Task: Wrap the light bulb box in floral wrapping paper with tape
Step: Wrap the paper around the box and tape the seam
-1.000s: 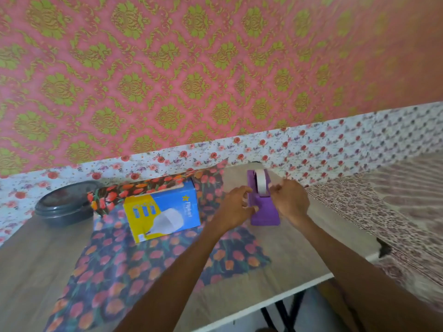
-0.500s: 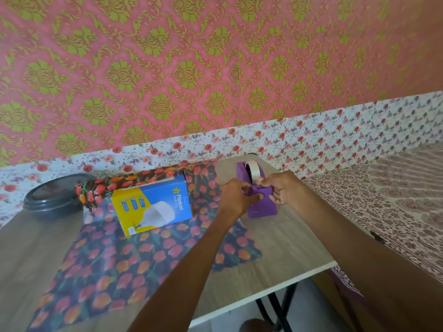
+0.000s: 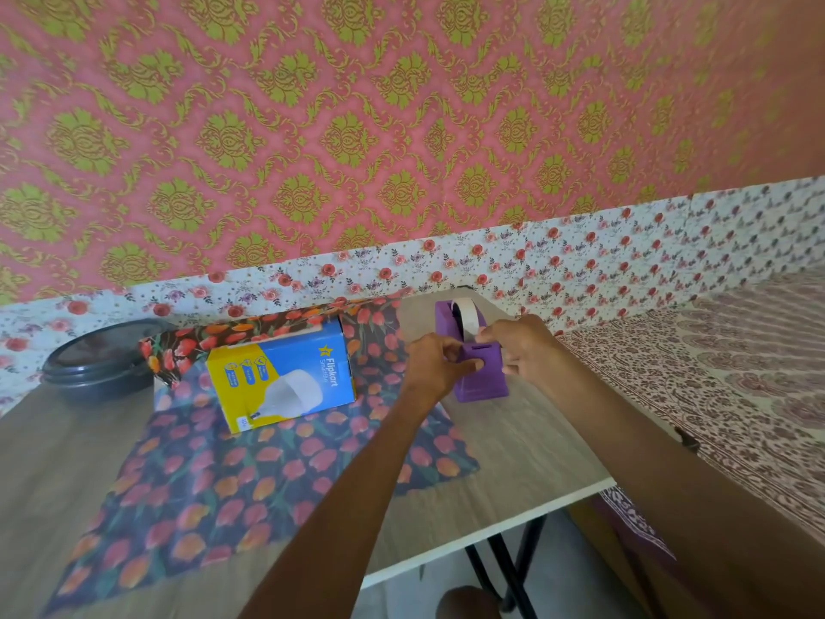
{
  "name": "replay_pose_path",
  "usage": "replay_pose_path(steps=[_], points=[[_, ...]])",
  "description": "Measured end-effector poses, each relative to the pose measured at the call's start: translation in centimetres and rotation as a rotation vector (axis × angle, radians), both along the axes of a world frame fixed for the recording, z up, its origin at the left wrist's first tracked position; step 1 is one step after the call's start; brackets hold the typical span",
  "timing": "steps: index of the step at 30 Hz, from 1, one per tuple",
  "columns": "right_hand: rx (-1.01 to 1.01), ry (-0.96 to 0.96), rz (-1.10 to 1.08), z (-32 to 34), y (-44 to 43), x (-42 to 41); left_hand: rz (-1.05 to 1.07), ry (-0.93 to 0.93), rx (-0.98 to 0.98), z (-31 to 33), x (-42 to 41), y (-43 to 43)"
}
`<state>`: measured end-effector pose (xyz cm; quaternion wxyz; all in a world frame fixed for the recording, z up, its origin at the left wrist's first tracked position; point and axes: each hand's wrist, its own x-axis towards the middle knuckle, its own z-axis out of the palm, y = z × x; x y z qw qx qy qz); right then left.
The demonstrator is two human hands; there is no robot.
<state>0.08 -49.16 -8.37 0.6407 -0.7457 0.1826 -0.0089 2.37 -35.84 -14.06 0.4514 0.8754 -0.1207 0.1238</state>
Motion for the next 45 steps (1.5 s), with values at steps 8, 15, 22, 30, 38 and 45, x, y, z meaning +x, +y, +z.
replay_pose_path(steps=[8, 15, 22, 30, 38, 45], points=[[0.101, -0.051, -0.018, -2.2, -0.4, -0.6, -0.007, 0.000, -0.030, -0.2, 0.1, 0.1], [-0.047, -0.078, -0.044, -3.3, -0.8, 0.0, -0.006, -0.026, -0.005, -0.3, 0.4, 0.1], [-0.665, -0.217, 0.061, -3.4, -1.6, -0.6, -0.033, 0.003, 0.059, 0.5, 0.1, 0.4], [-0.309, -0.441, 0.205, -2.3, -1.3, -3.8, -0.053, 0.014, -0.004, 1.2, -2.4, 3.0], [-0.054, -0.456, 0.353, 0.4, 5.9, -4.6, 0.290, -0.522, 0.061, 5.0, -6.0, 14.0], [0.189, -0.401, 0.259, 3.1, 15.5, -2.7, 0.430, -0.234, 0.641, 4.1, -4.3, 21.2]])
